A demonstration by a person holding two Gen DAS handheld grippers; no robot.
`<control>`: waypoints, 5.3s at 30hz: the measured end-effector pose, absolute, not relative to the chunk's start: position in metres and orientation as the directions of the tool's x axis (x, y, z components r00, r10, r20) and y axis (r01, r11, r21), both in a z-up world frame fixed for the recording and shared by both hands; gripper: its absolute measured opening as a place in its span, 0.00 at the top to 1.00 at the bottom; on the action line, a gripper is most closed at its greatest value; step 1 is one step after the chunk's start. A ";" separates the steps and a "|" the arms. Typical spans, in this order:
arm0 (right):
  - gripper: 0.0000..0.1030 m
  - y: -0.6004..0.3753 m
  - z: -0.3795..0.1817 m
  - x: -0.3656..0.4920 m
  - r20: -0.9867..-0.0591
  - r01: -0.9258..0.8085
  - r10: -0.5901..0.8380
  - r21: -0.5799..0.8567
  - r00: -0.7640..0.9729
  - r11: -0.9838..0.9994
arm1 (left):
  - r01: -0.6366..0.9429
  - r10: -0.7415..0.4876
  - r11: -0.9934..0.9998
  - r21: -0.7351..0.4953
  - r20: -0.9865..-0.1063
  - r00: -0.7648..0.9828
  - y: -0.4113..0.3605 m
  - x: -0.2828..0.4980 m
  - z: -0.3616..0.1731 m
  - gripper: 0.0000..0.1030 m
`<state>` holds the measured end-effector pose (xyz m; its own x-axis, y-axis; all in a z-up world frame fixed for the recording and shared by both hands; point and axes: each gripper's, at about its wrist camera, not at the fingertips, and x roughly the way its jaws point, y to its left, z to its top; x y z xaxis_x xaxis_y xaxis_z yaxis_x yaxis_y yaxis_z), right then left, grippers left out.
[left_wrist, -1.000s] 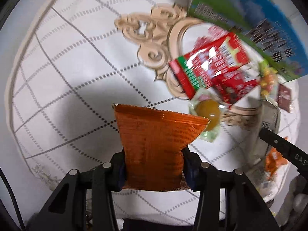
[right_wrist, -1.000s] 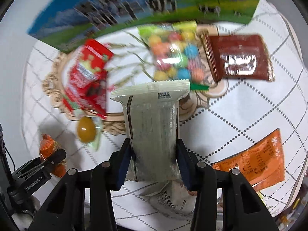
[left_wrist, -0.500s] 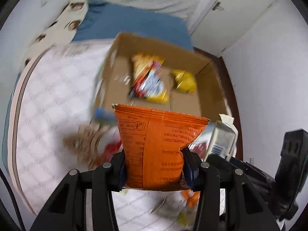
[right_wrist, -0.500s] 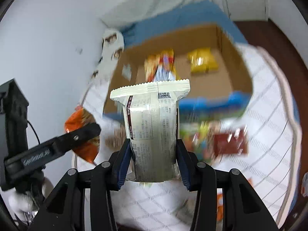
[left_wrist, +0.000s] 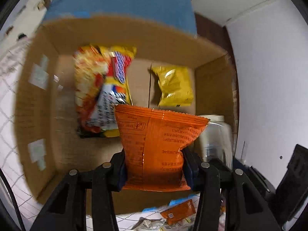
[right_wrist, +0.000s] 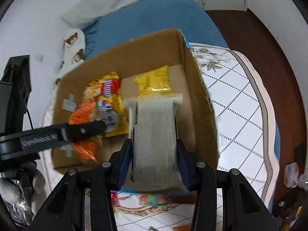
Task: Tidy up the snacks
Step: 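Lower both packets into the box beside the noodle pack and release, then grasp the small red packet with left tool while right tool grasps orange bag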
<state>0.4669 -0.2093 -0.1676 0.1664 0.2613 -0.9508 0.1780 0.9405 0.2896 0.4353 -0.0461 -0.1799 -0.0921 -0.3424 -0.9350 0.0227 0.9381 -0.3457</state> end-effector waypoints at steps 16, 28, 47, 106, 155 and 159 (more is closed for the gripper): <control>0.17 -0.187 -0.239 0.488 -0.984 0.077 0.176 0.178 0.032 0.981 | 0.021 -0.287 0.955 -0.296 -0.939 -0.192 -0.042 0.432 -0.230 0.28; 0.17 -0.186 -0.213 0.477 -0.985 0.096 0.155 0.163 0.079 0.982 | 0.051 -0.174 0.984 -0.173 -0.985 0.005 -0.007 0.412 -0.178 0.25; 0.17 -0.177 -0.114 0.407 -0.939 0.040 0.073 0.092 0.336 0.995 | 0.123 -0.083 0.992 -0.040 -0.927 0.365 -0.003 0.328 -0.070 0.25; 0.17 -0.250 -0.317 0.182 -0.910 0.688 0.412 0.271 -0.045 0.673 | 0.337 0.131 0.932 0.135 -0.991 0.034 -0.044 0.220 -0.274 0.61; 0.72 -0.170 -0.212 0.256 -0.927 0.171 0.346 0.367 0.145 0.914 | 0.145 -0.293 0.947 -0.288 -0.956 0.018 -0.045 0.189 -0.159 0.60; 0.72 -0.190 -0.157 0.270 -0.887 0.127 0.399 0.434 0.231 0.892 | 0.146 -0.364 0.925 -0.352 -0.929 0.065 -0.026 0.227 -0.115 0.60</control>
